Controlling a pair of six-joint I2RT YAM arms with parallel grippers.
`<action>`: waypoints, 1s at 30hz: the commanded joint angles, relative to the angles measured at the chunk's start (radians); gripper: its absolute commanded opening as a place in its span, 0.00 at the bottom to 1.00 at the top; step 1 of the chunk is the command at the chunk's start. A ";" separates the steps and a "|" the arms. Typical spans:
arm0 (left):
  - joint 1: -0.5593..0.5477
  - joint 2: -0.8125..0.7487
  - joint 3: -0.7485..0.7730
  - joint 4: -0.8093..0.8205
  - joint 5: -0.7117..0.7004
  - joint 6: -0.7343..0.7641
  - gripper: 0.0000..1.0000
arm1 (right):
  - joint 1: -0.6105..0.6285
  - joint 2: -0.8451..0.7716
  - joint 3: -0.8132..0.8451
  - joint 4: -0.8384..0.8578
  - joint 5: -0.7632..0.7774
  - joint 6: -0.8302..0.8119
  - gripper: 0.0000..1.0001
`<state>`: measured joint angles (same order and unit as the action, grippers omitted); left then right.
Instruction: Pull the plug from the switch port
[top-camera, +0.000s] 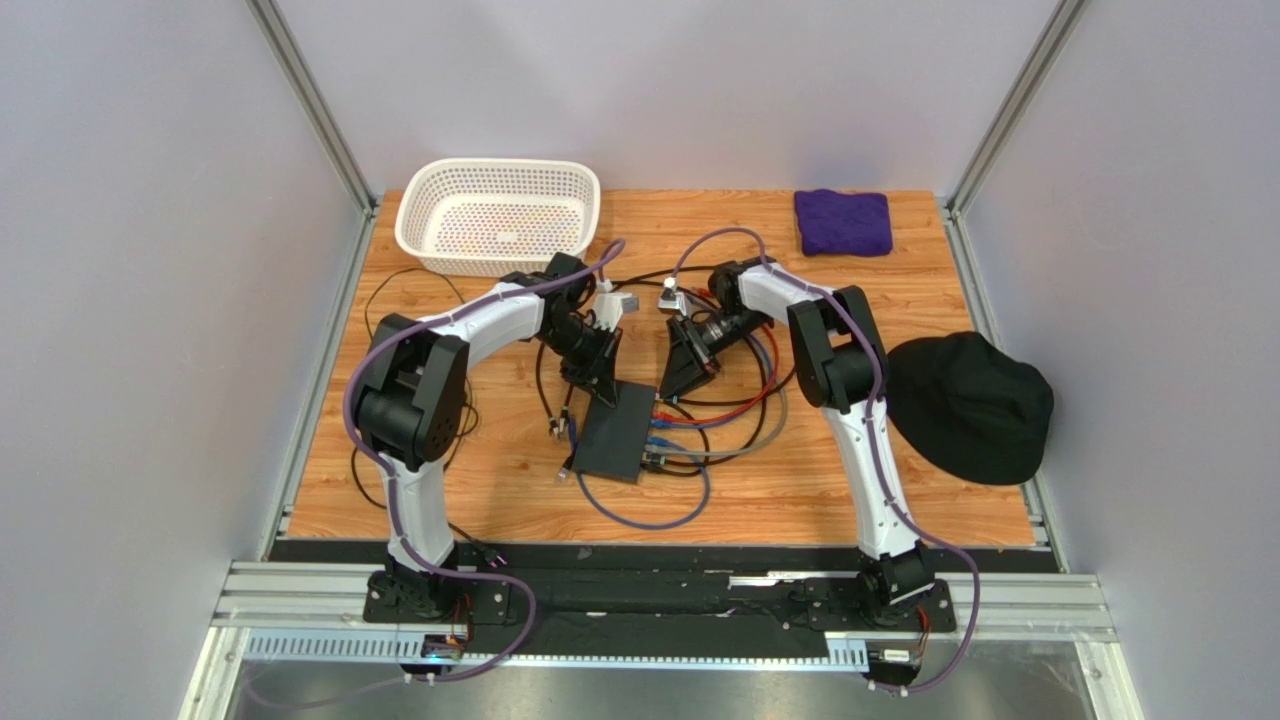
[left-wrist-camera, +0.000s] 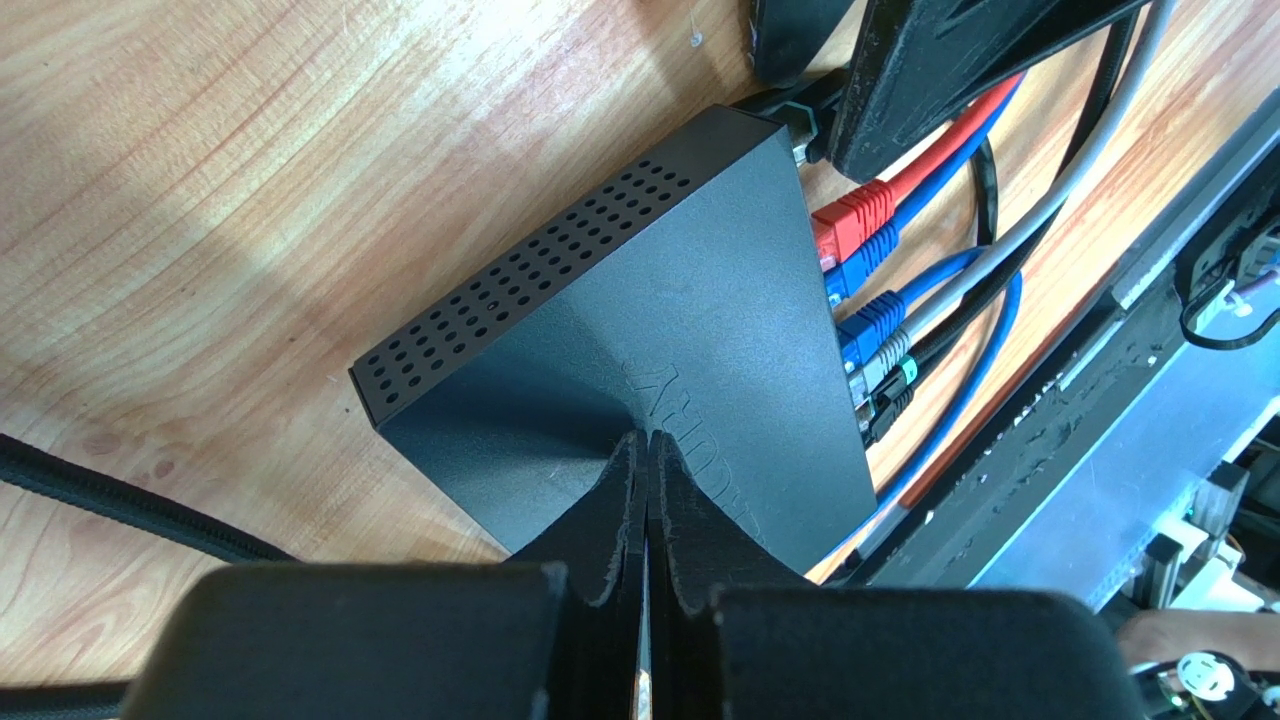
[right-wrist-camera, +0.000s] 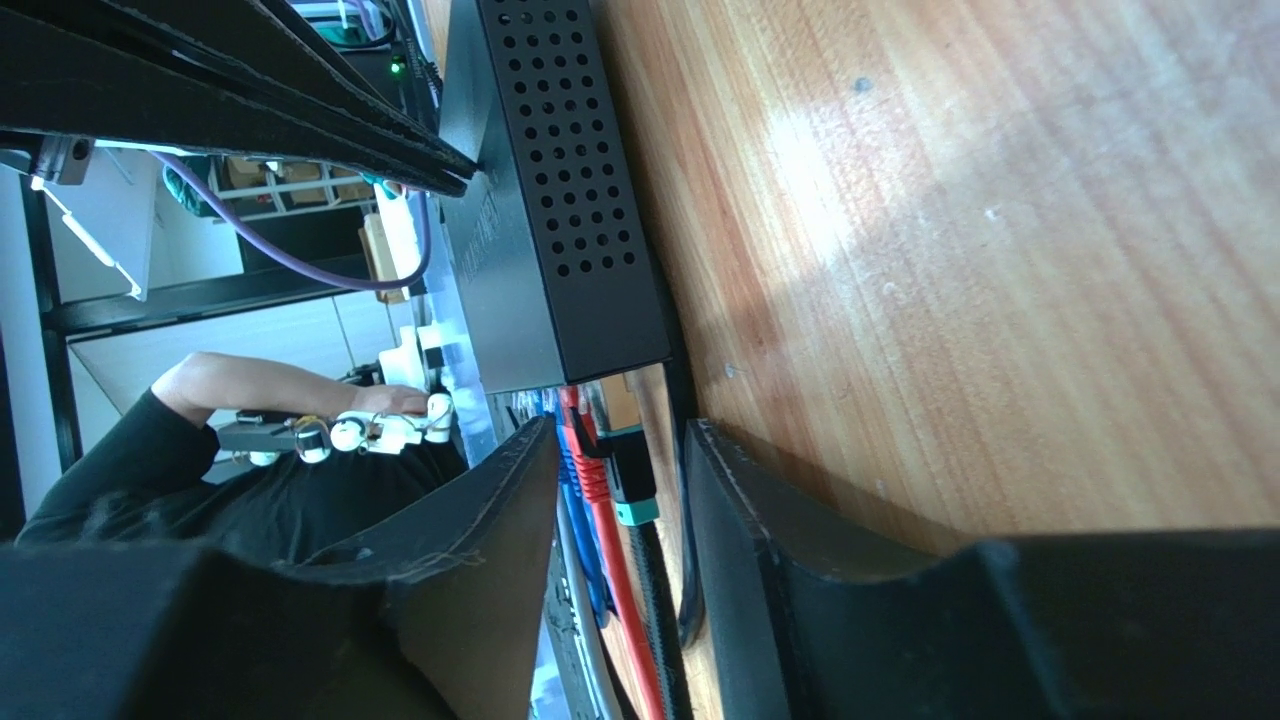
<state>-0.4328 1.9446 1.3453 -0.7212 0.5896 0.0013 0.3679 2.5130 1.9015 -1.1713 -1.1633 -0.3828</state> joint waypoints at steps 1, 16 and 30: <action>-0.007 0.082 -0.040 0.034 -0.194 0.046 0.00 | 0.048 0.050 0.018 -0.039 0.025 -0.050 0.43; -0.007 0.085 -0.040 0.037 -0.212 0.049 0.00 | 0.045 0.052 0.045 -0.097 0.007 -0.096 0.44; -0.011 0.071 -0.058 0.046 -0.241 0.062 0.00 | 0.037 0.064 0.067 -0.186 -0.055 -0.160 0.40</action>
<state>-0.4370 1.9450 1.3449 -0.7174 0.5819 0.0013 0.3721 2.5492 1.9480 -1.2778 -1.1870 -0.4999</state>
